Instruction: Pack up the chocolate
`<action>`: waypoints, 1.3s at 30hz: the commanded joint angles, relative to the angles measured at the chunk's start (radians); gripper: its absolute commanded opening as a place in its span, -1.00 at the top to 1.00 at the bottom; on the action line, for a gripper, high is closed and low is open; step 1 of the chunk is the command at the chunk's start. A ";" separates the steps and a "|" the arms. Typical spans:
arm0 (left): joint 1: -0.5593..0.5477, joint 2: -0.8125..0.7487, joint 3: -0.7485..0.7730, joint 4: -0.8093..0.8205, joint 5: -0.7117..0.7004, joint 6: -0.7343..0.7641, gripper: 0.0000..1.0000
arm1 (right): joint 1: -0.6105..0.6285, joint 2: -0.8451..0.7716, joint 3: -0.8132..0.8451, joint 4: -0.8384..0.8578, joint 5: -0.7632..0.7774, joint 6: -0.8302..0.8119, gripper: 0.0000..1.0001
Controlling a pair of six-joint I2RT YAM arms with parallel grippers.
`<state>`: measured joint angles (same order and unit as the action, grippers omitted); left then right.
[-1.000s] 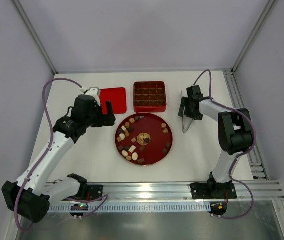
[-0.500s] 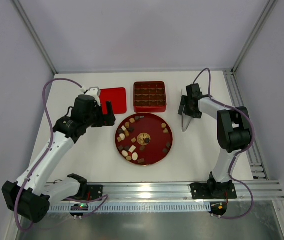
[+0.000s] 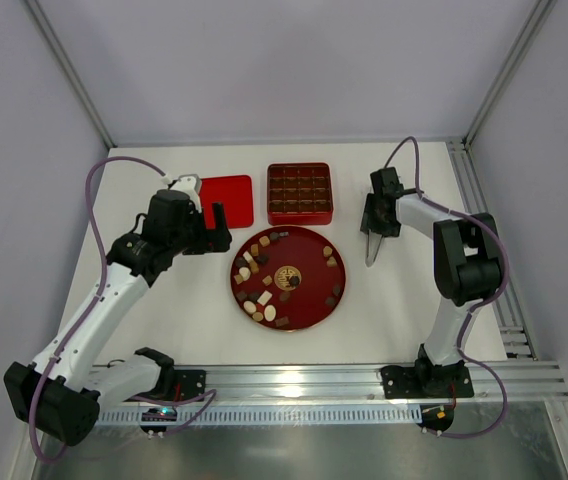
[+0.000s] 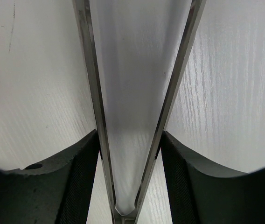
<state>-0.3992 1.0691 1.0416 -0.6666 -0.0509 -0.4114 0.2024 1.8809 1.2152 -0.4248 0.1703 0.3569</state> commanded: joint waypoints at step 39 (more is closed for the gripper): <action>-0.001 0.000 0.023 0.005 0.005 -0.026 -0.99 | 0.140 -0.646 -0.082 -0.215 -0.052 0.008 -0.01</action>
<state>-0.3992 1.0695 1.0416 -0.6666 -0.0334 -0.4374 0.3153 1.3041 1.1336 -0.6243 0.1337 0.3519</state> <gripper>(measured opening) 0.996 0.517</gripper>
